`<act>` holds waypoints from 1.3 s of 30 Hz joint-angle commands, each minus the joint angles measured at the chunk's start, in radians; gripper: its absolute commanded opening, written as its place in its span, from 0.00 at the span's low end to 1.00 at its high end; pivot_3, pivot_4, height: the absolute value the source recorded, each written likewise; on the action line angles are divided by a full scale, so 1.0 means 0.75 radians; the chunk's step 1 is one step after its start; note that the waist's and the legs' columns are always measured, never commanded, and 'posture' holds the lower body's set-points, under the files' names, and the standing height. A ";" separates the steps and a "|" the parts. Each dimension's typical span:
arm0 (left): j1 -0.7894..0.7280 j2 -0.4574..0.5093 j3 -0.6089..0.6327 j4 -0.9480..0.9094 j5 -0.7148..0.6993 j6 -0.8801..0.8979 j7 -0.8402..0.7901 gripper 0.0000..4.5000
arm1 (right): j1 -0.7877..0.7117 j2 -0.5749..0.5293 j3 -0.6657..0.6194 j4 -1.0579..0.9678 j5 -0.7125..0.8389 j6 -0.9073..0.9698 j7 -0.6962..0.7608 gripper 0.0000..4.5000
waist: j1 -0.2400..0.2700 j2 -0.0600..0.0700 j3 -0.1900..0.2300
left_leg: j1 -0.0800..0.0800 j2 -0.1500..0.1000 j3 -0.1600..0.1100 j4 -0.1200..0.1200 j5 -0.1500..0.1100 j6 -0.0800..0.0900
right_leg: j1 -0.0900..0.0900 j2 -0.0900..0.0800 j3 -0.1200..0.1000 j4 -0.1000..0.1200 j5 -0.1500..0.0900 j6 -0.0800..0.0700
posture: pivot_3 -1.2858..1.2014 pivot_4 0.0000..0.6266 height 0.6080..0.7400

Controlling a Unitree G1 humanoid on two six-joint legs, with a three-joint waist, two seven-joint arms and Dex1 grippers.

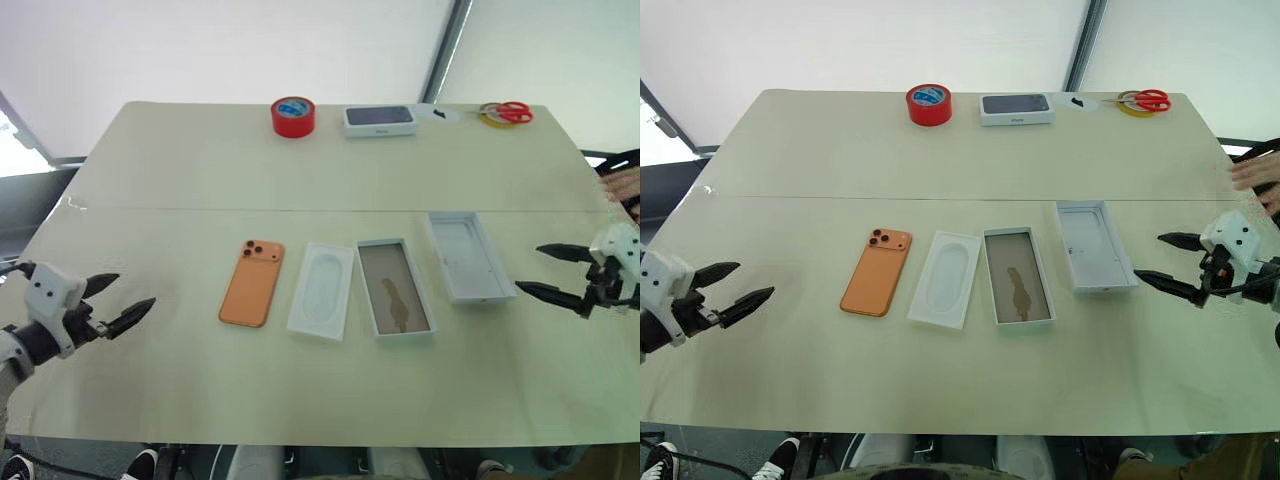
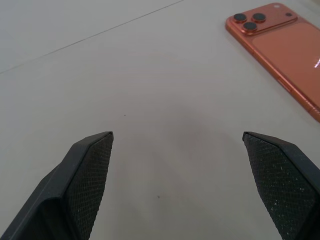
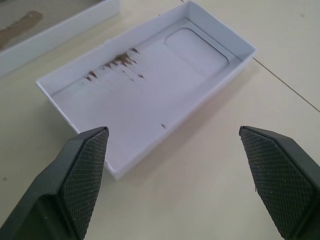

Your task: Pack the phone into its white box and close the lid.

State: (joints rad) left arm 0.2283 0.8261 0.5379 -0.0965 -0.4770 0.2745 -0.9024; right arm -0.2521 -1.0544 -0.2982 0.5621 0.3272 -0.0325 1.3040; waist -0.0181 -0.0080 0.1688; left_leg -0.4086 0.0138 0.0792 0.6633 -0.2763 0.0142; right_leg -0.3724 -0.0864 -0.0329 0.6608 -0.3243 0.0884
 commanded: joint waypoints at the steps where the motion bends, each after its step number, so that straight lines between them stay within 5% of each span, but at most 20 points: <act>1: 0.015 0.034 0.071 -0.071 -0.020 0.024 -0.002 0.97 | -0.023 -0.039 -0.041 0.025 0.001 -0.025 0.004 0.97 | -0.001 0.000 0.000 | 0.000 0.000 0.000 0.000 0.000 0.000 | 0.000 0.000 0.000 0.000 0.000 0.000 | 0.52 0.24 0.92; 27: -0.128 -0.009 -0.007 -0.253 -0.058 0.152 0.071 0.97 | -0.121 0.053 0.063 -0.055 -0.049 -0.027 -0.063 0.97 | 0.003 0.001 0.000 | 0.000 0.000 0.001 0.000 0.003 -0.005 | 0.001 0.000 0.000 0.000 0.000 0.000 | 0.52 0.24 0.92; 39: -0.300 -0.199 -0.309 -0.549 -0.303 0.656 0.383 0.97 | -0.110 0.186 0.177 -0.714 0.102 0.355 -0.126 0.97 | 0.006 0.000 0.000 | 0.000 0.000 0.000 0.001 0.003 -0.005 | 0.001 0.001 0.000 0.001 0.000 0.001 | 0.52 0.24 0.92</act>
State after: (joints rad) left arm 0.0193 0.6742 0.3173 -0.4508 -0.6597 0.7222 -0.6346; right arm -0.3218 -0.9199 -0.1647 0.0985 0.3764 0.2125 1.2234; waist -0.0134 -0.0081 0.1687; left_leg -0.4087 0.0135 0.0791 0.6642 -0.2739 0.0106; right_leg -0.3714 -0.0855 -0.0329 0.6617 -0.3240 0.0890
